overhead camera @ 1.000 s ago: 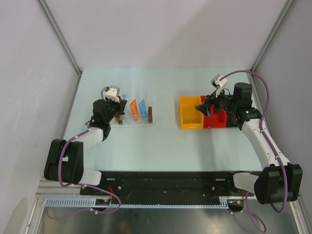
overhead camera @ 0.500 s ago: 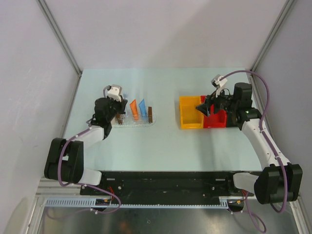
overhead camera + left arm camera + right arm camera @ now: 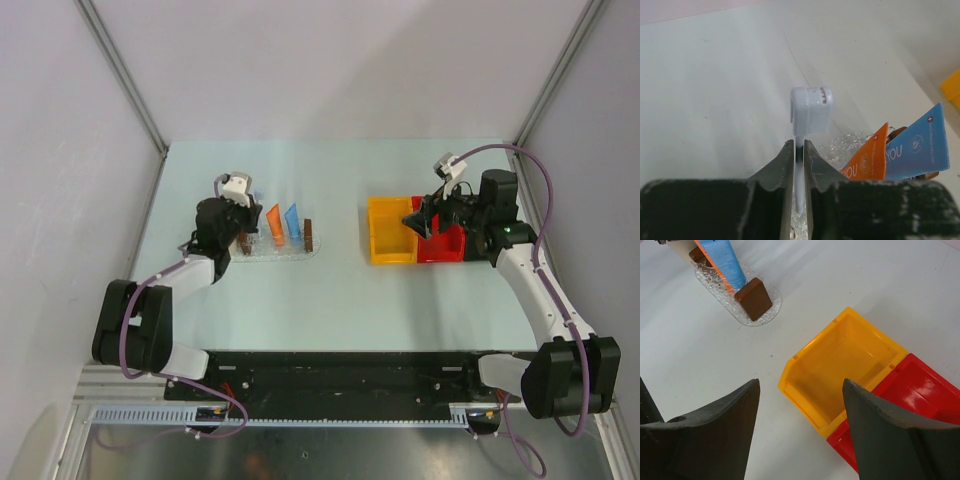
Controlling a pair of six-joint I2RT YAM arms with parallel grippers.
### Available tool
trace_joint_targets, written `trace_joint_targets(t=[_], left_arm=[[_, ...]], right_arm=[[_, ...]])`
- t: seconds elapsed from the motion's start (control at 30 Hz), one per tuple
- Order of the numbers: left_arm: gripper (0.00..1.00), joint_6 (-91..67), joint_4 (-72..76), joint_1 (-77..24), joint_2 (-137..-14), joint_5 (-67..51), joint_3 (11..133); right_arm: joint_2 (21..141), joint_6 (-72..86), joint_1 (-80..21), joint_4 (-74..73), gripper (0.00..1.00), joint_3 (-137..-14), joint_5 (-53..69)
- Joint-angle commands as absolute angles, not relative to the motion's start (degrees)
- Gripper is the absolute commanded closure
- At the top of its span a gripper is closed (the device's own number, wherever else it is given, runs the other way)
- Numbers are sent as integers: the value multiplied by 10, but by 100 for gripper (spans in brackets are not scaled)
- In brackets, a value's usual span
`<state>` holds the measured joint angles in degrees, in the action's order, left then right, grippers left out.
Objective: Prepare toiletry sets of a toothbrush and toothpaste on the tray
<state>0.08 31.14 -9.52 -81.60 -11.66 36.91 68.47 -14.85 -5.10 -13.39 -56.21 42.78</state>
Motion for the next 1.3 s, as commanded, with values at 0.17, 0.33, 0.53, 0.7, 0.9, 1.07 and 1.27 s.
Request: trace_joint_targets(t=[0.17,0.33,0.53,0.7,0.9,1.07,1.27], left_arm=[[81,18,307,-98,-813,-113,392],[81,18,305,-99,-812,-112,392],[81,17,304,-99,-812,-109,391],[81,16,302,-99,-812,-108,393],[81,17,302,-99,-812,-107,392],[80,16,301,-99,-811,-106,393],[78,16,299,-99,-814,-107,395]], right_arm=[[675,-147,-48,-118,28,-562,436],[674,-147,-48,-119,28,-562,438],[674,-147,-47,-119,28,-563,438],[675,-146,-46,-119,28,-562,439],[674,-146,-45,-120,28,-563,439],[674,-146,-44,-120,28,-562,439],[674,-146,-44,-120,27,-562,439]])
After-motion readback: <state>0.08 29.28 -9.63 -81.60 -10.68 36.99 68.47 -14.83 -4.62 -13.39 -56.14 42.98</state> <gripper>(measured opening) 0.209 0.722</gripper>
